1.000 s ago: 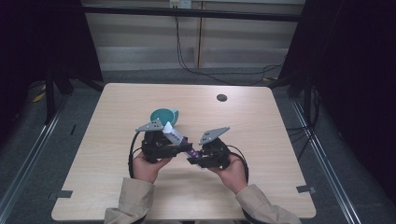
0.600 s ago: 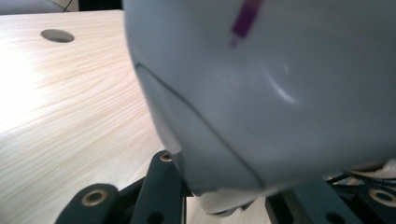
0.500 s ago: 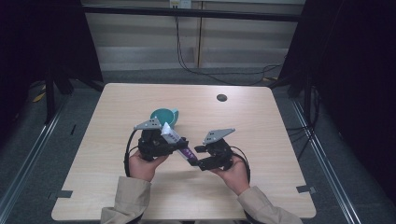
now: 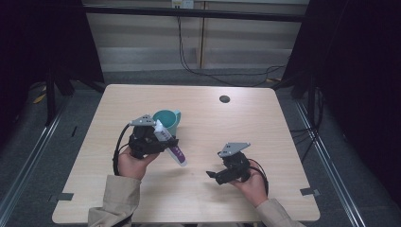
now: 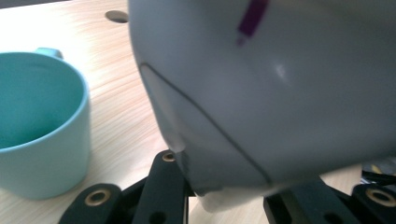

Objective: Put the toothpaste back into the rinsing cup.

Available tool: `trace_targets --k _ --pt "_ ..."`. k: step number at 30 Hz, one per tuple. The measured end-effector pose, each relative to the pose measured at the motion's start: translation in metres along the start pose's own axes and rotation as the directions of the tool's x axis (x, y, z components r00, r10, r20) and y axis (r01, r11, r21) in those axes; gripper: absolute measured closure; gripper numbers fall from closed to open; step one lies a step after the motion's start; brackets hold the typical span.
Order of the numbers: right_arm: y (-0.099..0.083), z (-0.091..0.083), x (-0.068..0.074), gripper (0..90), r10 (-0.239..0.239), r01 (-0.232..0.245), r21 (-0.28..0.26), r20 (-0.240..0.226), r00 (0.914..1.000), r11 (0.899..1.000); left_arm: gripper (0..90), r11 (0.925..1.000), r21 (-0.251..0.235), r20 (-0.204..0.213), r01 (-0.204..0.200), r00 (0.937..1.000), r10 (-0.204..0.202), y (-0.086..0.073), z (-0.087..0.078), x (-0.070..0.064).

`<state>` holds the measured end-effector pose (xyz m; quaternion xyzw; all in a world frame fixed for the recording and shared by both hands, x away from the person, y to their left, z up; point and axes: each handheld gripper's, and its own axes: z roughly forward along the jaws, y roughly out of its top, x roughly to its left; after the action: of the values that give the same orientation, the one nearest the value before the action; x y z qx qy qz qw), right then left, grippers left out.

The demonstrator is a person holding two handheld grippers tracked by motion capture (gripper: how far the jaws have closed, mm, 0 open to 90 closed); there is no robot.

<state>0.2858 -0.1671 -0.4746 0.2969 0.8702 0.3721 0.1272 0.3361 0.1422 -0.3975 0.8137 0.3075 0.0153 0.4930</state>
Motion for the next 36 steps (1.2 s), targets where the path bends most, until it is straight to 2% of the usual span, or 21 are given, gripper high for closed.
trace_targets --k 3,6,8,14,19,22,23,36 --pt "-0.011 -0.001 -0.003 15.7 0.017 -0.017 0.006 0.017 0.9997 1.0 76.0 0.9999 0.016 -0.014 -0.005 0.9999 0.005 0.002 -0.002 0.0" --pt "-0.022 -0.002 -0.003 15.6 0.015 -0.016 0.024 0.046 0.9988 1.0 76.1 0.9996 0.026 -0.034 0.006 0.9994 -0.005 0.006 -0.006 0.003" --pt "-0.028 -0.002 -0.004 15.6 0.023 -0.024 0.028 0.042 0.9989 0.999 76.2 0.9994 0.035 -0.046 0.006 0.9989 -0.004 0.008 -0.007 0.004" --pt "-0.04 -0.001 -0.004 14.7 -0.002 -0.002 0.05 0.086 0.9963 0.999 76.2 0.9977 0.068 -0.066 -0.001 0.9978 0.005 0.016 -0.011 0.005" --pt "-0.044 -0.002 -0.005 14.3 0.015 -0.017 0.025 0.08 0.9967 1.0 76.2 0.9955 0.094 -0.074 -0.001 0.9972 0.009 0.023 -0.014 0.007" --pt "-0.048 0.0 -0.01 12.7 0.077 -0.078 0.014 0.051 0.9957 0.997 76.3 0.9954 0.096 -0.08 -0.002 0.9967 0.01 0.027 -0.017 0.007" --pt "-0.05 0.0 -0.012 12.5 0.078 -0.078 0.0 0.046 0.9959 0.997 76.3 0.9952 0.098 -0.084 -0.002 0.9964 0.01 0.028 -0.018 0.007" --pt "-0.051 -0.001 -0.011 12.6 0.08 -0.08 -0.003 0.055 0.9952 0.997 76.3 0.9959 0.09 -0.098 0.004 0.9952 0.005 0.046 -0.024 0.01"
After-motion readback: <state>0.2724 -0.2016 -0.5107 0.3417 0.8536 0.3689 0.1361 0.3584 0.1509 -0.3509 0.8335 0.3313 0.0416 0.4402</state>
